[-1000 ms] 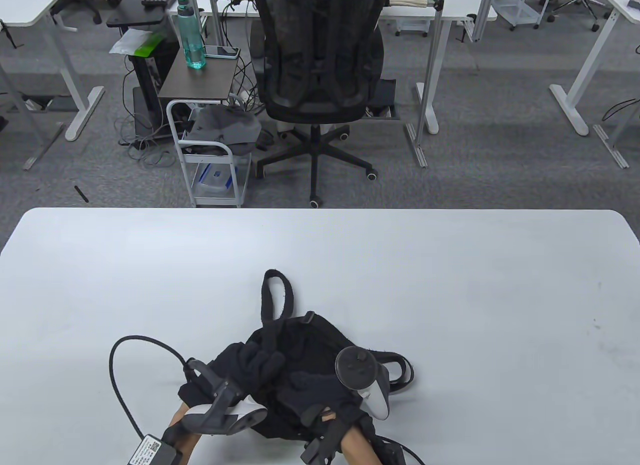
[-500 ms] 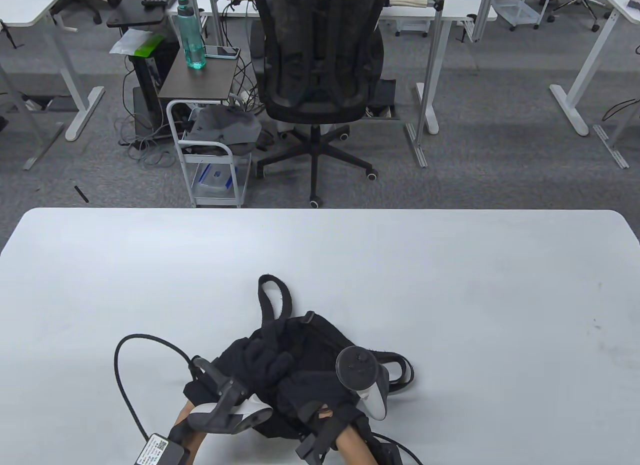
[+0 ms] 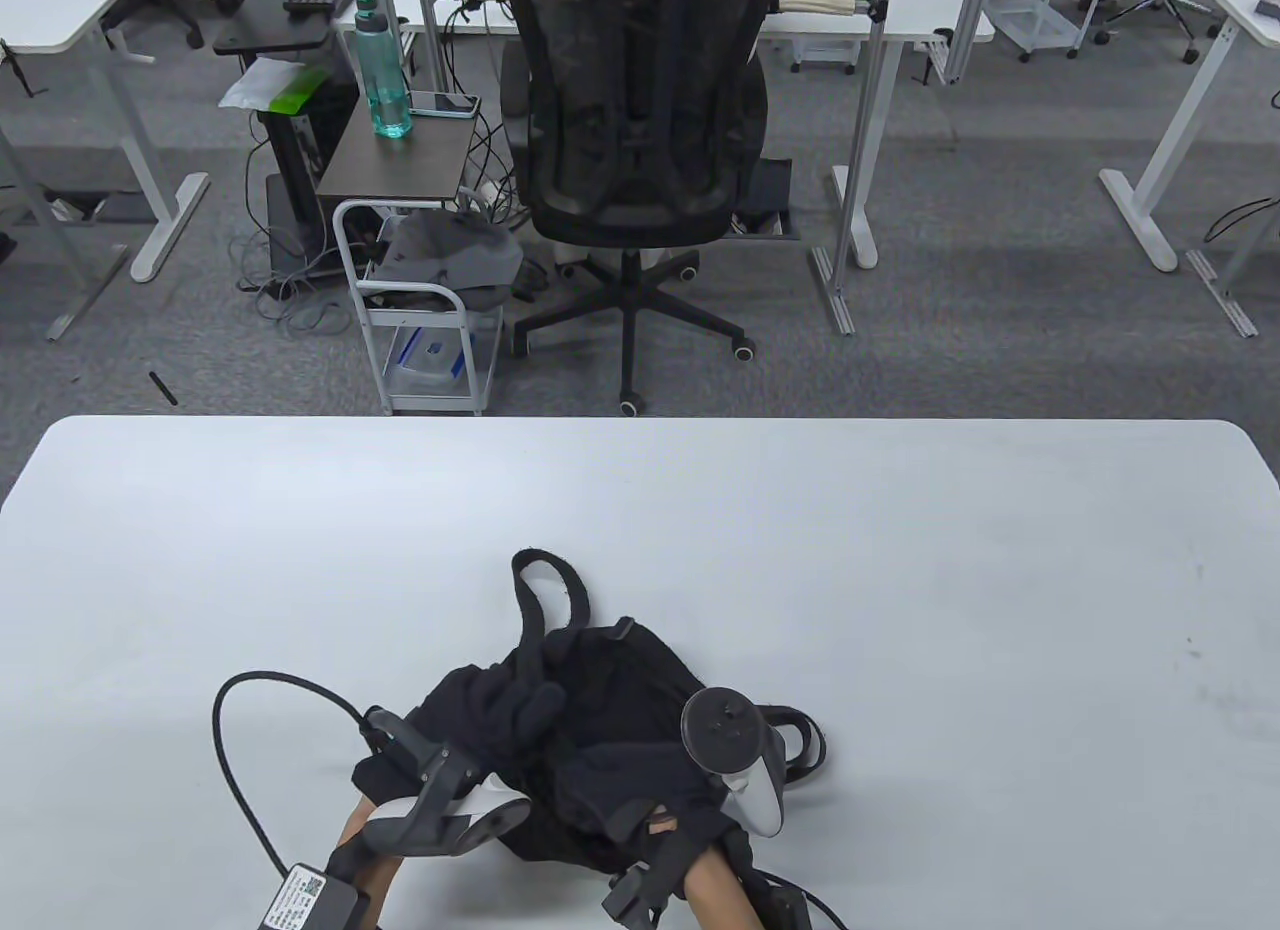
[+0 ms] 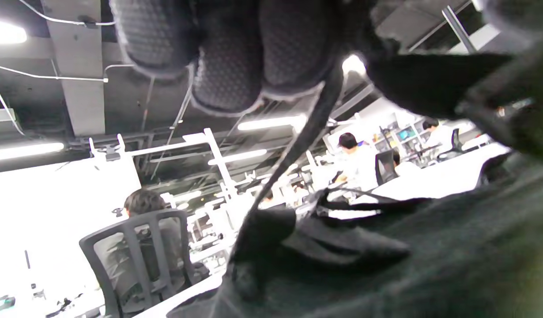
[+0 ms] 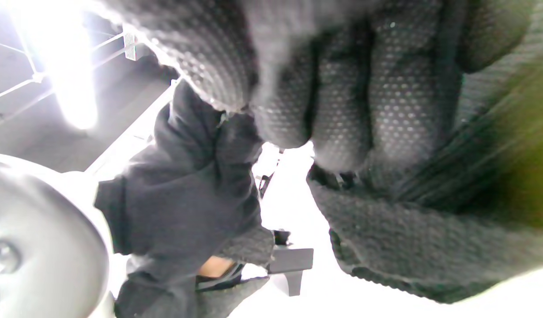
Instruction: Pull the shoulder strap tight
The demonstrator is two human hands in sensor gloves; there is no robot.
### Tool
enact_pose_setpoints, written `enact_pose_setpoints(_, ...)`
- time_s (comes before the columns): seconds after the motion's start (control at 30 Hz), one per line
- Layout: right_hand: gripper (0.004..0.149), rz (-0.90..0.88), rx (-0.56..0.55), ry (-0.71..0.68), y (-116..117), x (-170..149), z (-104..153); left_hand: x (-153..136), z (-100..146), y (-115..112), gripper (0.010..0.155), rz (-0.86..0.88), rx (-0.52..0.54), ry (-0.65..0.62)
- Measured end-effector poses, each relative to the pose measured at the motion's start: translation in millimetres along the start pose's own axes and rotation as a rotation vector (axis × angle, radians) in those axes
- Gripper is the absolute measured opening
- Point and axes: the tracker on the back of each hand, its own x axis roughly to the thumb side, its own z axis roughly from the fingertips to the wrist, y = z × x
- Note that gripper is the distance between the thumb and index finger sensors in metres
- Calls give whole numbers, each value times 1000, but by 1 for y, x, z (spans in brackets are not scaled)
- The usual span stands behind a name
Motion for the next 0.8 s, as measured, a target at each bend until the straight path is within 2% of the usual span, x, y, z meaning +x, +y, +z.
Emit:
enact_pose_setpoints(0.03, 50, 4, -1, 0, 0, -1, 0, 1, 1, 1, 64, 2, 5, -14)
enact_pose_setpoints(0.07, 52, 8, -17, 1, 0, -1, 0, 3, 2, 2, 64, 11, 21, -25)
enact_pose_setpoints(0.27, 37, 37, -74, -33, 3, 1, 0, 24, 1, 12, 64, 38, 69, -97)
enact_pose_setpoints(0.43, 36, 48, -51, -21, 4, 2, -2, 13, 0, -4, 65, 107, 10, -68)
enact_pose_setpoints(0.6, 36, 56, -28, -15, 4, 2, -1, -6, 1, -11, 65, 87, -28, 11)
enact_pose_setpoints(0.7, 36, 64, -17, -14, 6, 2, -2, -8, 3, -10, 65, 116, -38, 25)
enact_pose_setpoints(0.8, 38, 68, -39, -10, 5, 0, 0, -1, 3, -2, 64, 35, -14, -3)
